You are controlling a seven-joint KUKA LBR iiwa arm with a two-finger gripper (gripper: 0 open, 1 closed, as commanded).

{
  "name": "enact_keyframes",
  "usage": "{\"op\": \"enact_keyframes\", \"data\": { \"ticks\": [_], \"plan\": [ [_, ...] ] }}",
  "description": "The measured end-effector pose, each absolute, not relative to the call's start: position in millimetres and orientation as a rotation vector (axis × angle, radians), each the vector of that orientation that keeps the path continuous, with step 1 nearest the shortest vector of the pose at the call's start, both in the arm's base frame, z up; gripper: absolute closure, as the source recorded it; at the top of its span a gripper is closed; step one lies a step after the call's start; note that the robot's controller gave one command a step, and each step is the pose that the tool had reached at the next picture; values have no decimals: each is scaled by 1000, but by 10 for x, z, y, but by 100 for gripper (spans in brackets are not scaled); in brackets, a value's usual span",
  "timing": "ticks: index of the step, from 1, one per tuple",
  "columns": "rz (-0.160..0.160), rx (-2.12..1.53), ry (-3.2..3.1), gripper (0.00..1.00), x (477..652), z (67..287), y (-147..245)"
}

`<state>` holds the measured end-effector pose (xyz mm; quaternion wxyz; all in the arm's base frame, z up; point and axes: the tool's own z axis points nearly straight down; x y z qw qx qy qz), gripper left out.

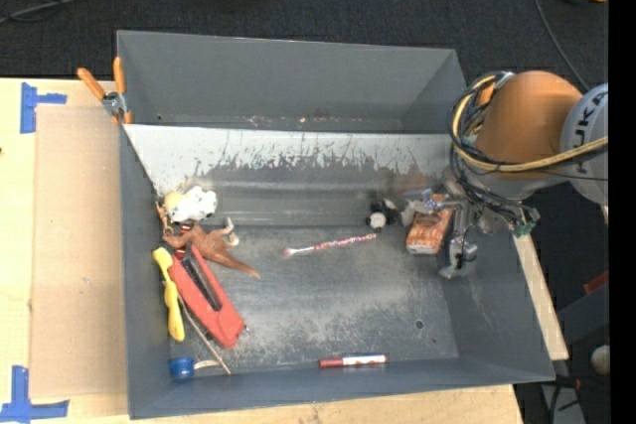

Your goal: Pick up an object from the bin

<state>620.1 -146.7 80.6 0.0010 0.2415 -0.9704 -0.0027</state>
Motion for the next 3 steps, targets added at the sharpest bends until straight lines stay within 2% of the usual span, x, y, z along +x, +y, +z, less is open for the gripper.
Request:
{"op": "enact_keyframes", "data": {
  "ticks": [1, 2, 3],
  "plan": [
    [3, 748, -3063, 100, 6184, 763, -1512],
    [3, 747, -3063, 100, 6183, 763, -1513],
    [0, 734, -3063, 100, 6170, 1626, -1456]
  ]
}}
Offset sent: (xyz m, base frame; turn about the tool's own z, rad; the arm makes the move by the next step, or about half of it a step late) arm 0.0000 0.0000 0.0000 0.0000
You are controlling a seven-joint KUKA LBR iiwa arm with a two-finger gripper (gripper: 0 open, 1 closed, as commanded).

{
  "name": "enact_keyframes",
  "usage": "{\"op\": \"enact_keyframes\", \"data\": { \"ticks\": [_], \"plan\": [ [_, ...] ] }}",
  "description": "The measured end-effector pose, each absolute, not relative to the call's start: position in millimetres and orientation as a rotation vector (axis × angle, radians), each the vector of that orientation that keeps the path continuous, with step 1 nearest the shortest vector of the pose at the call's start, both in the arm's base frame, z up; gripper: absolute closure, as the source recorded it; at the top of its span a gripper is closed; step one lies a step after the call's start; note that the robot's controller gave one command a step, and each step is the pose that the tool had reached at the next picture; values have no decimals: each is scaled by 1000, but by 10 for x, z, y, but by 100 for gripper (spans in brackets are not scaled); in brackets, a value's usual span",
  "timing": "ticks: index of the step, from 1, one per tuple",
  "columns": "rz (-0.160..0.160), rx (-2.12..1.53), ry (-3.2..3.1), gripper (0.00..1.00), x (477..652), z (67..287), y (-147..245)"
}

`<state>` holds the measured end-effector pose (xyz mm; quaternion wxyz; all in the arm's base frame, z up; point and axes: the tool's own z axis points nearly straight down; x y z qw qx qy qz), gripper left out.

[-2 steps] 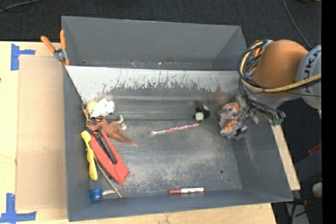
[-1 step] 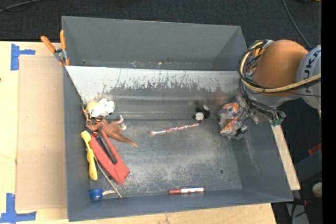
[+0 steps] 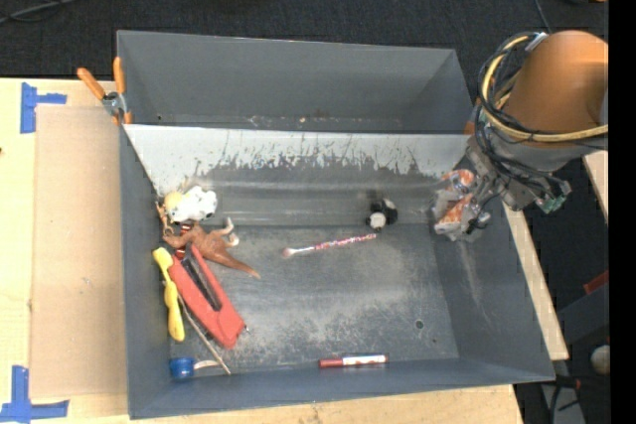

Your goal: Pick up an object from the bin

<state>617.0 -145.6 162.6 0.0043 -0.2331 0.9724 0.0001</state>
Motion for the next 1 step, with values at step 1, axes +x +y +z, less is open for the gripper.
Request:
{"op": "enact_keyframes", "data": {
  "ticks": [1],
  "plan": [
    [3, -806, 3029, 100, 6173, 2505, -1358]
  ]
}}
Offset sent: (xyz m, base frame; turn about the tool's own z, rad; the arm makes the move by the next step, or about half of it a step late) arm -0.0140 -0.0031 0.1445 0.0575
